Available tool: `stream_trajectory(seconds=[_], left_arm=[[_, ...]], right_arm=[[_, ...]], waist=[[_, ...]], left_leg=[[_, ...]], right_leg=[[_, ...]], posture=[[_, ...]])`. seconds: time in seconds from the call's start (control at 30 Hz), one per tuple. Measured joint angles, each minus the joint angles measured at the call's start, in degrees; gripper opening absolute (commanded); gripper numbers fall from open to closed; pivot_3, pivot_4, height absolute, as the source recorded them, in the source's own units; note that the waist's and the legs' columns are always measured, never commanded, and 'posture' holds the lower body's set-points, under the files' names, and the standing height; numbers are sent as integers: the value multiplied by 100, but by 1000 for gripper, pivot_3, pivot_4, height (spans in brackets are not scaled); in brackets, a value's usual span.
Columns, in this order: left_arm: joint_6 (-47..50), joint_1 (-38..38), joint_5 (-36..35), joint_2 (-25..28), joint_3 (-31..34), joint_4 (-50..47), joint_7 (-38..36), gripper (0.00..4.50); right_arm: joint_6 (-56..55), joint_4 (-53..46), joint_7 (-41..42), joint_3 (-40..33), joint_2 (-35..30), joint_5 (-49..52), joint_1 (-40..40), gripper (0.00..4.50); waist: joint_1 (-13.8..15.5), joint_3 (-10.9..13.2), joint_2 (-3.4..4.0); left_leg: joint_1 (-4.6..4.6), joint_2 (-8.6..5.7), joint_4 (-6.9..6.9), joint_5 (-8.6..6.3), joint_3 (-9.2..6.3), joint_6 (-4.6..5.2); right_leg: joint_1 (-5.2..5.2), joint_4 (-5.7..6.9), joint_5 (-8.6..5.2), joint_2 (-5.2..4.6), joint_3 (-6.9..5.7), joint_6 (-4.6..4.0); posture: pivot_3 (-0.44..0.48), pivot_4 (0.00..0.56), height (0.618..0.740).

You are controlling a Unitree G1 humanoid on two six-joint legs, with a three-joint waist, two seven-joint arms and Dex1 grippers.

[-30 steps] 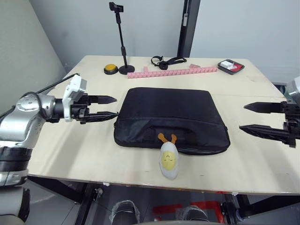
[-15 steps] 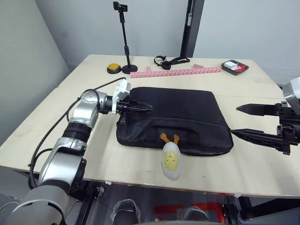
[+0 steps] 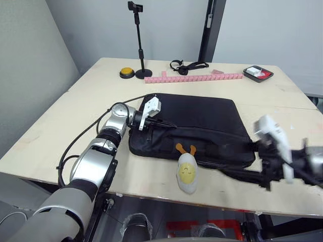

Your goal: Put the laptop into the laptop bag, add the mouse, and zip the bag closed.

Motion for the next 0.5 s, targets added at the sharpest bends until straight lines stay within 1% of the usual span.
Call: stream_trajectory(seconds=[0.13, 0.33, 0.5], left_arm=[[-189, -50, 131, -15, 28, 104, 30, 33], [-233, -47, 223, -8, 145, 200, 57, 33], [-315, -32, 280, 0, 176, 199, 43, 33]], right_arm=[[-45, 333, -306, 699, 135, -274, -257, 4500], [40, 665, -609, 1749, 648, -482, -765, 4500], [105, 1074, -785, 2330, 1168, -739, -1186, 4500]], waist=[[-7, 0, 0], [-25, 0, 0], [-29, -1, 1]], left_leg=[[2, -2, 0, 0, -5, -2], [3, -2, 0, 0, -6, -4], [2, -3, -1, -1, -7, -5]], right_leg=[[5, 0, 1, -1, -2, 1], [6, 2, 2, 0, -3, 4], [5, 2, 2, -1, -3, 4]], posture=[[0, 150, 739], [0, 150, 739], [0, 150, 739]])
